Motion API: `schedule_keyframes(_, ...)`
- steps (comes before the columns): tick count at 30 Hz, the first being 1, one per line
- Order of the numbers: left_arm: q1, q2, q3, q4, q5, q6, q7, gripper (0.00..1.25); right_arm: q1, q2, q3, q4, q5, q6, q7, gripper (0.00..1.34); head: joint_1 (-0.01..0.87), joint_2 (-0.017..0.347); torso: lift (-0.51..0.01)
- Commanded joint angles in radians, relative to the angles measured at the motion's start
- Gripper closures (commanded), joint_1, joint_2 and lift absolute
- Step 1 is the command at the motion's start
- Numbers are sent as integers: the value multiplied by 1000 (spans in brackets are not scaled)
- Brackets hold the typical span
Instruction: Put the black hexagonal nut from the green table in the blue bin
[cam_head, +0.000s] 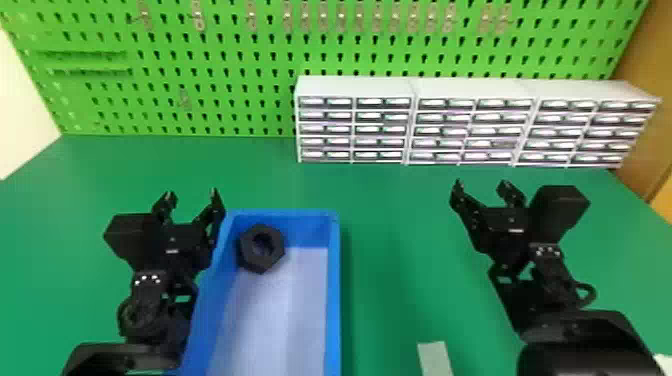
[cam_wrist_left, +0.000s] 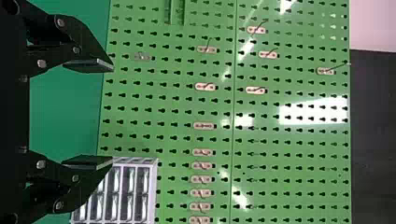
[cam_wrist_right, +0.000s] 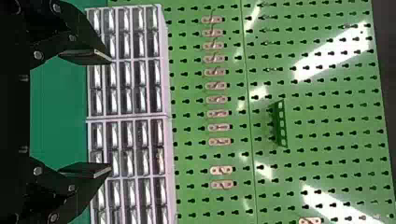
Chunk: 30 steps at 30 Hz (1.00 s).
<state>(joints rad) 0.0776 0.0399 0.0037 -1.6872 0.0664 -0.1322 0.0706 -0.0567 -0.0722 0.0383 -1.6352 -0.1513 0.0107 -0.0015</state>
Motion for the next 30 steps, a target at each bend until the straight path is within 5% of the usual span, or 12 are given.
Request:
schedule_keyframes(1,-1,0,1,0,0,0,0,539,-2,-1,0,0,7,0,0,453,657,57,-95)
schedule_keyframes(30,-1,0,2,-2,-3,0,0,539,8,-3,11,0,2,6,0,484,657,57,-95)
